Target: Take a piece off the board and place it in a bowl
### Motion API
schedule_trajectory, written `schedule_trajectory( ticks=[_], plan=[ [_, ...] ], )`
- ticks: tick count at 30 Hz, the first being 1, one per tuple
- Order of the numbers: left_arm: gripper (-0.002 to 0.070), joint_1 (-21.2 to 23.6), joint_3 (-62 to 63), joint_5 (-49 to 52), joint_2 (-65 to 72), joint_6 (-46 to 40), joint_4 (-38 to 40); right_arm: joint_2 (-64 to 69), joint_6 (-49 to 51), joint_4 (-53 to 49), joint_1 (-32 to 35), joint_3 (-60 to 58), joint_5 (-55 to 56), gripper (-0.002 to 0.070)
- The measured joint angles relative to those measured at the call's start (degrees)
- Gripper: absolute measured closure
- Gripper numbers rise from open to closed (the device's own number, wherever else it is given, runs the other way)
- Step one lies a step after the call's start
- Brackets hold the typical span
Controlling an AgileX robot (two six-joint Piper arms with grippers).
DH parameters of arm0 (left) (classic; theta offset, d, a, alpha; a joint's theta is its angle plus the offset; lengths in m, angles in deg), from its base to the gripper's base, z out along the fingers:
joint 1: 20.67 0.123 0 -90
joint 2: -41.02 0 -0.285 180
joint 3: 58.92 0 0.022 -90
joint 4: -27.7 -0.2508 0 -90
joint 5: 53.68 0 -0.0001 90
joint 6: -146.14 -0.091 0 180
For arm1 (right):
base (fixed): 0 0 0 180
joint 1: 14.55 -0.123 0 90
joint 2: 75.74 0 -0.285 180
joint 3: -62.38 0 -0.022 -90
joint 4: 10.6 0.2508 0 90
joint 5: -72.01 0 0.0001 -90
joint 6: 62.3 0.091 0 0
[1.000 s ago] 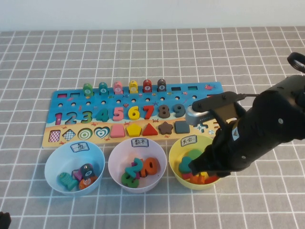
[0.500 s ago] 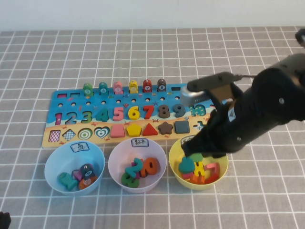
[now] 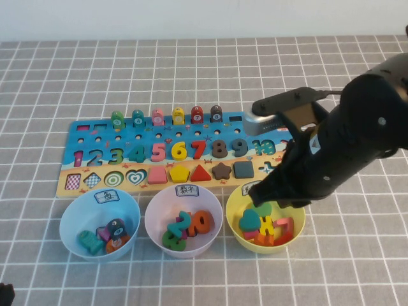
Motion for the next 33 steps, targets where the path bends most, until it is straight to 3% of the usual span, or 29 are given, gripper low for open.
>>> schedule_trajectory(
  ticks=[10,20,24,33],
  plan=[
    [0.068,0.0,0.0,0.0,0.0,0.0,0.0,-11.5,0.1,-0.9,0.0,-2.5,-6.2,0.0692],
    [0.068,0.0,0.0,0.0,0.0,0.0,0.0,-19.2,1.8,-6.1,0.0,-10.7,-4.6,0.0693],
    [0.068,0.0,0.0,0.0,0.0,0.0,0.0,-22.5,4.0,-9.1,0.4,-18.4,3.5,0.0693],
    [0.0679,0.0,0.0,0.0,0.0,0.0,0.0,-37.4,4.2,-12.7,8.2,-46.8,38.5,0.0693]
  ],
)
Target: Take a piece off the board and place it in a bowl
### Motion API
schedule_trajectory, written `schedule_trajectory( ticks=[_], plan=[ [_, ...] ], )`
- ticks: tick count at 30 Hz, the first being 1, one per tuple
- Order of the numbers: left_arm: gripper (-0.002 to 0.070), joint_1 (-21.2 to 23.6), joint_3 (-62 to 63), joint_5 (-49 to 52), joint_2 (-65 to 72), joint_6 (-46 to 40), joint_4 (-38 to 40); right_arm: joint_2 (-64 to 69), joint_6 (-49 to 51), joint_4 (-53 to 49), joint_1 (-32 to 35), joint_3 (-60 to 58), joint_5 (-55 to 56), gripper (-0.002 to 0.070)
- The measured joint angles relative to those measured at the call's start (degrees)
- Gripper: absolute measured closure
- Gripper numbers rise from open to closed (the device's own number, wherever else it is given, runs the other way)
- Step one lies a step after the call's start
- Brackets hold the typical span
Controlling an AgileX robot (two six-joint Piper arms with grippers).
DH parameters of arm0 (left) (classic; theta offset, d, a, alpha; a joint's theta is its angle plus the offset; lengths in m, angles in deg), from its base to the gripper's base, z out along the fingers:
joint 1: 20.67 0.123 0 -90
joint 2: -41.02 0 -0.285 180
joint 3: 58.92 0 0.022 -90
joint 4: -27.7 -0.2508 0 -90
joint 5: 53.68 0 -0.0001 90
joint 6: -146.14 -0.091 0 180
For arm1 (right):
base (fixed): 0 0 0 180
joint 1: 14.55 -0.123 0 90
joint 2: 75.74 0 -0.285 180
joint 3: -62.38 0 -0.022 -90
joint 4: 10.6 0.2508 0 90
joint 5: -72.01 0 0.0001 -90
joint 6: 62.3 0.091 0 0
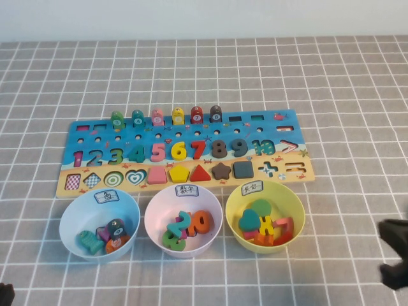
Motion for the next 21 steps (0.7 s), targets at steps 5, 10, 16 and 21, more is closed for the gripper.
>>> schedule_trajectory(
  ticks=[5,10,16,21],
  plan=[
    [0.068,0.0,0.0,0.0,0.0,0.0,0.0,-11.8,0.0,-0.2,11.4,-15.3,15.0,0.0693],
    [0.068,0.0,0.0,0.0,0.0,0.0,0.0,-24.8,0.3,-0.3,20.6,-24.0,18.8,0.0693],
    [0.0679,0.0,0.0,0.0,0.0,0.0,0.0,-39.5,0.3,-0.3,24.6,-27.0,13.8,0.0693],
    [0.068,0.0,0.0,0.0,0.0,0.0,0.0,-50.2,0.3,-0.2,24.8,-27.1,4.5,0.0693]
  ],
)
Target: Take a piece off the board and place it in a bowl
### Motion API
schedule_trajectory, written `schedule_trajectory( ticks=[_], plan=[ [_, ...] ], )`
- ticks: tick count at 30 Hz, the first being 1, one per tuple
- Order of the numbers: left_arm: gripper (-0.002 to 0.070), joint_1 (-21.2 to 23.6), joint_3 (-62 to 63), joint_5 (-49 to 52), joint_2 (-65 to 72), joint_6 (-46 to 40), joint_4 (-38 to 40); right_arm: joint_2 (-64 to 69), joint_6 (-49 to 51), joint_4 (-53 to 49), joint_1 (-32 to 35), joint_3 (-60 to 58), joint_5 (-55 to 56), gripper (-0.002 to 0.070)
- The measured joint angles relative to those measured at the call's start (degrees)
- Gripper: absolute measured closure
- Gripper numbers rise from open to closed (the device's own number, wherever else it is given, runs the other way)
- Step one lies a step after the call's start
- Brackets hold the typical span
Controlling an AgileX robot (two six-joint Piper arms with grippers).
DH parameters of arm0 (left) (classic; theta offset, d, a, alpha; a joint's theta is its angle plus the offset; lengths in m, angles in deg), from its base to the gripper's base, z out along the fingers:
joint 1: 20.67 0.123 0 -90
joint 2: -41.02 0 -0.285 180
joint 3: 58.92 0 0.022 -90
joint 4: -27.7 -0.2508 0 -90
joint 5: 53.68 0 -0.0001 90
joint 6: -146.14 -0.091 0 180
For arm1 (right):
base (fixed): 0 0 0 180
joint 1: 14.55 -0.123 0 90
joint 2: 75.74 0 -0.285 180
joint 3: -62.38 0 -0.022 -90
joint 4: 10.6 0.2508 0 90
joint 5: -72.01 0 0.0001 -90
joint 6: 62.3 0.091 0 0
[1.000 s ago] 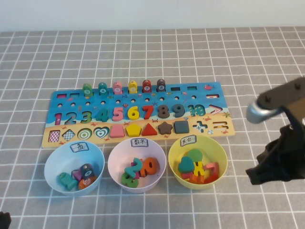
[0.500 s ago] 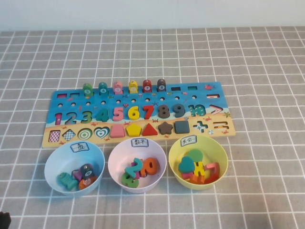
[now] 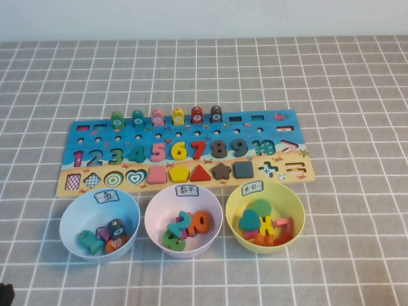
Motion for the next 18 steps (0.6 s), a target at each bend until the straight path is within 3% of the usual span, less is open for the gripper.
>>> schedule_trajectory(
  ticks=[13,18],
  plan=[
    [0.068,0.0,0.0,0.0,0.0,0.0,0.0,-2.5,-0.2,0.3,0.0,0.0,-1.9,0.0694],
    [0.0679,0.0,0.0,0.0,0.0,0.0,0.0,-2.5,-19.1,13.0,0.0,0.0,-1.6,0.0694]
  ],
)
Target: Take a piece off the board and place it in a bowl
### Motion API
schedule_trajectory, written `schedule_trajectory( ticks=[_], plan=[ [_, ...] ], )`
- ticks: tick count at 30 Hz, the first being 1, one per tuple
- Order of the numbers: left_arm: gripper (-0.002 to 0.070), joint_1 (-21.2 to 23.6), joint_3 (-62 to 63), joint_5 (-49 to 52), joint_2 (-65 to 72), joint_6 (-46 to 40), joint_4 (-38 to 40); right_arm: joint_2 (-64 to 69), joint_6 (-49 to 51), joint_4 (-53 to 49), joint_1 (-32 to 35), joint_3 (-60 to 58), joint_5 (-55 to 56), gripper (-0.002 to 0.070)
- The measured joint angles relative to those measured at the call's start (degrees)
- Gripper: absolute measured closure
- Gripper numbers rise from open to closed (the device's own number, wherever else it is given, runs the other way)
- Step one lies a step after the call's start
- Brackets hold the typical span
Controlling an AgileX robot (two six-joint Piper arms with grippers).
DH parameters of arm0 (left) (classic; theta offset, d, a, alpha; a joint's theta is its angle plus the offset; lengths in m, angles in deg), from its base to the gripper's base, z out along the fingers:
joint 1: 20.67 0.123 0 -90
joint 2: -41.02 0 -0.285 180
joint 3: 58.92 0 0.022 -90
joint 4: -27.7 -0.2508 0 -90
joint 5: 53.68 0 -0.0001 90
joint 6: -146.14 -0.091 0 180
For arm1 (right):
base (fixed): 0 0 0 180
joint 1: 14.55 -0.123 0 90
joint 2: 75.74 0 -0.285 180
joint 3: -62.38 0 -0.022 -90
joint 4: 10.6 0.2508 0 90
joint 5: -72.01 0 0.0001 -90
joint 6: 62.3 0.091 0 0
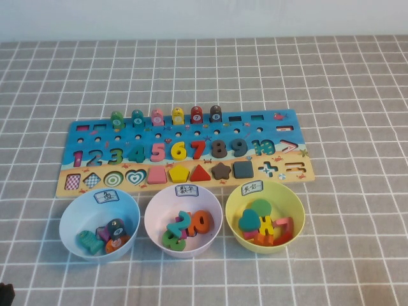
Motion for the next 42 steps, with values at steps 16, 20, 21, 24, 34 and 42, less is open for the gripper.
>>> schedule_trajectory(
  ticks=[16,20,21,24,34,42],
  plan=[
    [0.068,0.0,0.0,0.0,0.0,0.0,0.0,0.0,-8.4,7.6,0.0,0.0,-7.6,0.0694],
    [0.068,0.0,0.0,0.0,0.0,0.0,0.0,0.0,-8.4,7.8,0.0,0.0,-7.6,0.0694],
    [0.068,0.0,0.0,0.0,0.0,0.0,0.0,0.0,-8.4,7.9,0.0,0.0,-7.6,0.0694],
    [0.068,0.0,0.0,0.0,0.0,0.0,0.0,0.0,-8.5,7.9,0.0,0.0,-7.6,0.0694],
    [0.068,0.0,0.0,0.0,0.0,0.0,0.0,0.0,-8.6,7.9,0.0,0.0,-7.6,0.0694],
    [0.068,0.0,0.0,0.0,0.0,0.0,0.0,0.0,-8.6,7.9,0.0,0.0,-7.6,0.0694]
  ],
)
